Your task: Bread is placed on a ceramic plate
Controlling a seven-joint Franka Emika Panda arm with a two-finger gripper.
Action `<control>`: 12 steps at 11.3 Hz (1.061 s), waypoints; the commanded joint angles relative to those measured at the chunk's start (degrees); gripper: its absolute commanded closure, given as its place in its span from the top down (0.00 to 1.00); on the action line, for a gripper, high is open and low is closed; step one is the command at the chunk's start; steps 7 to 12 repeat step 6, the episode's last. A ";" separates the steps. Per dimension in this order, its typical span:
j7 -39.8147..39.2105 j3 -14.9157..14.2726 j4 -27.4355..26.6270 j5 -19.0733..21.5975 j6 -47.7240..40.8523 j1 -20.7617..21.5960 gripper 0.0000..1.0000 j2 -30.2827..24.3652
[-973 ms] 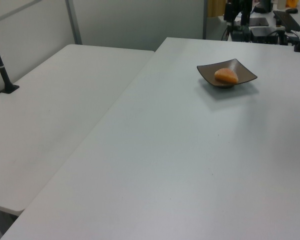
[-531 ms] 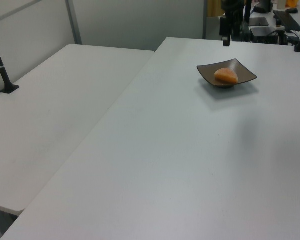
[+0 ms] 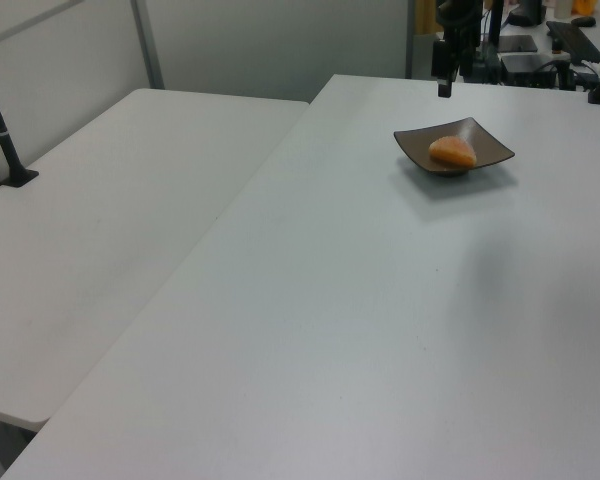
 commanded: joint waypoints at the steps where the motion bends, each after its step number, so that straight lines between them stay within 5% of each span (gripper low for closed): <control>1: -0.96 -1.44 -2.92 0.16 2.54 1.18 1.00 -2.18; 12: -1.93 -1.53 -3.01 0.16 2.62 1.18 1.00 -2.10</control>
